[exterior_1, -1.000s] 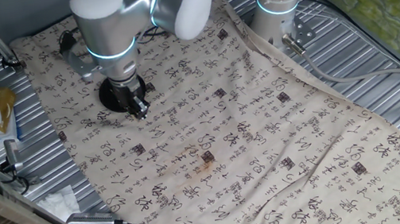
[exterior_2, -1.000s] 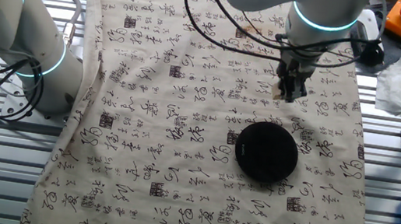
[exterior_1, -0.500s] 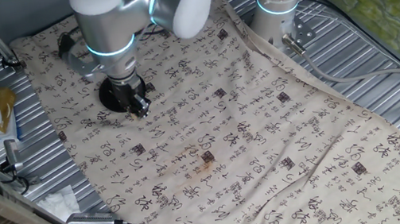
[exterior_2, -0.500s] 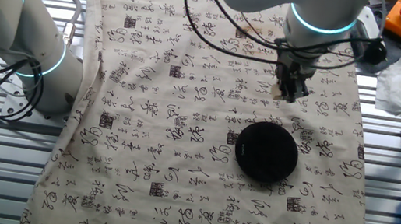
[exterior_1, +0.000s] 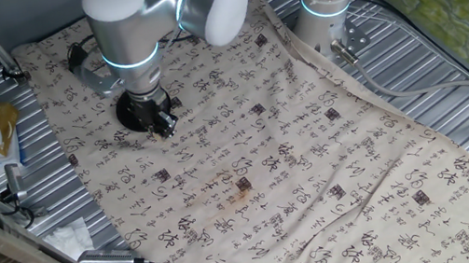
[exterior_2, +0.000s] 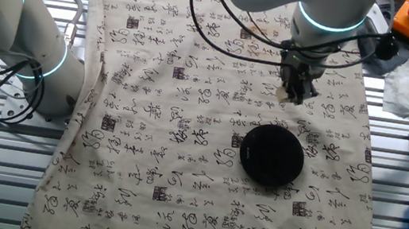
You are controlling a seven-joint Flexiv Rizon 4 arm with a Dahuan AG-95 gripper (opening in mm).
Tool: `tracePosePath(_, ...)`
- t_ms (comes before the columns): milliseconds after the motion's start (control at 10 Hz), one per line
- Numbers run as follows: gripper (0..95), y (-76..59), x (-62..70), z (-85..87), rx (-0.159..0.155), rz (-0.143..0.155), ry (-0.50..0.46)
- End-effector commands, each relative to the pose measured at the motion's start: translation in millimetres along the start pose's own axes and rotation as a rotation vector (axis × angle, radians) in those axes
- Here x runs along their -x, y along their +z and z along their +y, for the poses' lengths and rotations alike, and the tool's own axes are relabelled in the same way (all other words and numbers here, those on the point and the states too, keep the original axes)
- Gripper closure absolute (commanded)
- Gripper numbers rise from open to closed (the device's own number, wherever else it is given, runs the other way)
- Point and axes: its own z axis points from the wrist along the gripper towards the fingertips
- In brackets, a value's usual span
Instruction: Remove the object from the scale
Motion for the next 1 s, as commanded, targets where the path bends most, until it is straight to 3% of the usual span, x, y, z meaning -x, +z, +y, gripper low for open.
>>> tracePosePath(100,95.0,0.3,1.6,1.0,0.006,0.002,0.025)
tracePosePath(300,95.0,-4.7,6.3,11.1,0.007,0.009,0.053)
tracePosePath(500,95.0,-5.3,8.4,41.0,0.005,0.006,0.092)
tracePosePath(600,95.0,-4.5,8.3,47.4,0.005,0.006,0.101)
tracePosePath(900,95.0,-5.4,14.0,100.0,0.006,0.002,0.176)
tracePosePath(1000,95.0,-5.6,13.9,109.4,0.006,0.002,0.183)
